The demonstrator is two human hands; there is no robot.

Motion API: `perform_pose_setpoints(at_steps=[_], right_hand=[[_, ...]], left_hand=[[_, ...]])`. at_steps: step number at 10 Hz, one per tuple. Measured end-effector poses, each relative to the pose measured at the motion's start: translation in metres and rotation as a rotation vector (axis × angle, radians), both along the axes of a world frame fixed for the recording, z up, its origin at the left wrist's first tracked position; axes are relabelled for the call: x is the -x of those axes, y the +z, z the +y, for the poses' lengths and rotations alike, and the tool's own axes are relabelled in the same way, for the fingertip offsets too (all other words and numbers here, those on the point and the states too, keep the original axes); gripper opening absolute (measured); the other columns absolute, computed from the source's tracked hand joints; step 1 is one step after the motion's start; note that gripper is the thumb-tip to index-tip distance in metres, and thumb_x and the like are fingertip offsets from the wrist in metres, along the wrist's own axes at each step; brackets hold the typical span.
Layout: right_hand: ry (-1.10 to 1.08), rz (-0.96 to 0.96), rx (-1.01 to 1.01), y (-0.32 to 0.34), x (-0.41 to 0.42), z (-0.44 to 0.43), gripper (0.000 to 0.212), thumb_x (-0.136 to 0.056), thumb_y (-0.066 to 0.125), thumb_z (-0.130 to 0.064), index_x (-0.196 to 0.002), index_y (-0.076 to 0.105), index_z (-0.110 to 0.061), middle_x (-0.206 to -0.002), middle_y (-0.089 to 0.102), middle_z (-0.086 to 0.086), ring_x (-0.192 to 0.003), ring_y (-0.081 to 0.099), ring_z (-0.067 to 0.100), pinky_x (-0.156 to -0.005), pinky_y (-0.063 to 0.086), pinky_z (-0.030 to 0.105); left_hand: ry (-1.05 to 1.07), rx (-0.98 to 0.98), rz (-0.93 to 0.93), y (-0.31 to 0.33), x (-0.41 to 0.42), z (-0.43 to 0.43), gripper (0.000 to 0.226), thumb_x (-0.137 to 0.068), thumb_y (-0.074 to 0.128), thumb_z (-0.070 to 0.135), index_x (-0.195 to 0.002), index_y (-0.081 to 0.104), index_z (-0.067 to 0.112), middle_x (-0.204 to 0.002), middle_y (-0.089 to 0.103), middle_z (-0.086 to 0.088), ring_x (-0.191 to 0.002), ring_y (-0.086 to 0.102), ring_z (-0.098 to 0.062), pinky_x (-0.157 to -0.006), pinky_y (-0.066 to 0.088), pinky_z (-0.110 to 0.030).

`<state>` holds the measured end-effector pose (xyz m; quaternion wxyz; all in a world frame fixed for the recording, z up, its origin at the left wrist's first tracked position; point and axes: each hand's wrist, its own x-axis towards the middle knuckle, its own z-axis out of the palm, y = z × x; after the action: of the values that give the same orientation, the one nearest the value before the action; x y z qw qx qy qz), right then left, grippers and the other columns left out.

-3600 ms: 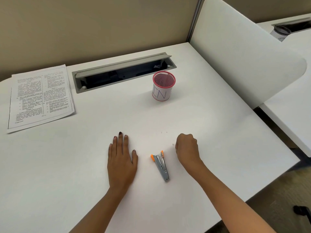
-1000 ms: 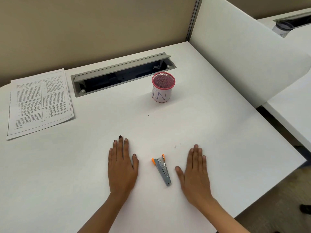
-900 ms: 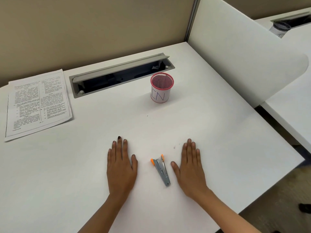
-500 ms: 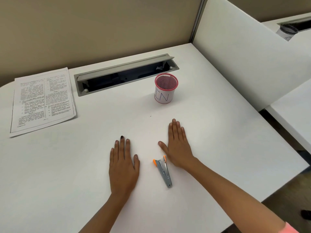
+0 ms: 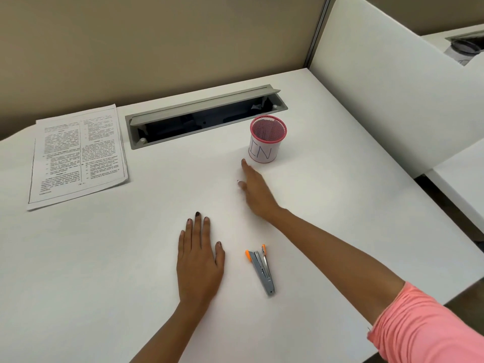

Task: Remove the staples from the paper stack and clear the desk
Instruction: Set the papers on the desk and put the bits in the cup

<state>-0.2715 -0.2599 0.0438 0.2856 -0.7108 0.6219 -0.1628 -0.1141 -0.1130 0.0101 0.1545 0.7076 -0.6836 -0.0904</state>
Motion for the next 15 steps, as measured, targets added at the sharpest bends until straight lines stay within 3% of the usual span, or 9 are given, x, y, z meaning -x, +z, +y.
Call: perform_pose_setpoints(at_steps=[1, 2, 4, 5, 6, 8, 11, 13, 15], right_hand=[[-0.033, -0.013, 0.098, 0.004, 0.016, -0.008, 0.062, -0.081, 0.031, 0.013, -0.138, 0.046, -0.006, -0.14, 0.049, 0.017, -0.127, 0.046, 0.033, -0.107, 0.029, 0.03], [0.122, 0.043, 0.171, 0.012, 0.017, -0.008, 0.058, -0.078, 0.027, -0.003, -0.128, 0.057, -0.001, -0.131, 0.057, 0.019, -0.121, 0.051, 0.034, -0.105, 0.037, 0.036], [0.369, 0.266, 0.299, 0.014, 0.018, -0.003, 0.028, -0.096, 0.043, -0.02, -0.112, 0.062, -0.006, -0.112, 0.061, 0.008, -0.107, 0.054, 0.025, -0.094, 0.043, 0.038], [0.385, 0.22, 0.329, 0.009, 0.017, 0.012, 0.042, -0.088, 0.032, -0.01, -0.108, 0.065, 0.005, -0.106, 0.065, 0.019, -0.1, 0.06, 0.034, -0.082, 0.05, 0.04], [0.385, 0.174, 0.272, 0.007, 0.017, 0.014, 0.036, -0.076, 0.043, 0.011, -0.099, 0.07, 0.003, -0.096, 0.069, 0.02, -0.091, 0.063, 0.038, -0.076, 0.052, 0.045], [0.126, 0.0, 0.239, 0.008, 0.02, 0.005, 0.034, -0.071, 0.052, 0.017, -0.093, 0.071, 0.0, -0.083, 0.067, 0.017, -0.074, 0.064, 0.03, -0.07, 0.052, 0.038], [0.483, 0.312, 0.133, 0.027, 0.016, -0.006, 0.016, -0.071, 0.063, 0.008, -0.08, 0.072, -0.002, -0.084, 0.071, 0.011, -0.079, 0.063, 0.028, -0.068, 0.045, 0.031], [0.481, 0.419, 0.113, 0.031, 0.006, -0.013, 0.02, -0.071, 0.057, 0.009, -0.075, 0.07, -0.005, -0.083, 0.07, 0.013, -0.077, 0.063, 0.031, -0.066, 0.05, 0.033], [0.411, 0.394, -0.02, 0.04, 0.003, -0.016, 0.015, -0.069, 0.058, 0.007, -0.077, 0.068, -0.002, -0.081, 0.07, 0.011, -0.074, 0.054, 0.022, -0.061, 0.038, 0.024]], left_hand=[[0.004, 0.004, 0.008, 0.0, 0.0, 0.0, 0.06, -0.094, 0.03, 0.034, -0.149, 0.029, 0.012, -0.16, 0.019, -0.003, -0.148, 0.014, -0.019, -0.12, 0.013, -0.036], [0.004, 0.004, 0.009, -0.001, -0.001, 0.0, 0.059, -0.094, 0.031, 0.033, -0.149, 0.029, 0.012, -0.16, 0.02, -0.004, -0.148, 0.015, -0.02, -0.12, 0.013, -0.036], [0.002, 0.01, 0.021, -0.001, -0.001, 0.0, 0.059, -0.093, 0.034, 0.032, -0.149, 0.03, 0.012, -0.159, 0.021, -0.004, -0.148, 0.017, -0.02, -0.12, 0.015, -0.037], [0.003, 0.01, 0.021, -0.001, -0.001, 0.0, 0.059, -0.093, 0.033, 0.032, -0.149, 0.03, 0.012, -0.159, 0.021, -0.004, -0.148, 0.018, -0.02, -0.12, 0.015, -0.037], [0.004, 0.011, 0.019, -0.002, -0.001, -0.001, 0.06, -0.093, 0.033, 0.032, -0.149, 0.03, 0.011, -0.16, 0.021, -0.004, -0.148, 0.017, -0.021, -0.12, 0.015, -0.037], [0.008, 0.006, 0.021, -0.002, -0.001, -0.001, 0.06, -0.093, 0.031, 0.033, -0.149, 0.029, 0.012, -0.16, 0.021, -0.004, -0.148, 0.017, -0.02, -0.12, 0.013, -0.036], [0.007, 0.008, 0.017, 0.0, -0.001, 0.0, 0.06, -0.093, 0.033, 0.032, -0.149, 0.03, 0.012, -0.159, 0.022, -0.005, -0.148, 0.018, -0.021, -0.12, 0.013, -0.036], [0.004, 0.01, 0.014, -0.001, -0.001, -0.001, 0.06, -0.093, 0.033, 0.032, -0.149, 0.029, 0.011, -0.159, 0.021, -0.005, -0.148, 0.018, -0.021, -0.12, 0.013, -0.036], [0.007, 0.012, 0.015, 0.0, -0.001, 0.0, 0.059, -0.093, 0.033, 0.032, -0.149, 0.029, 0.012, -0.159, 0.021, -0.005, -0.148, 0.017, -0.02, -0.12, 0.013, -0.036]])
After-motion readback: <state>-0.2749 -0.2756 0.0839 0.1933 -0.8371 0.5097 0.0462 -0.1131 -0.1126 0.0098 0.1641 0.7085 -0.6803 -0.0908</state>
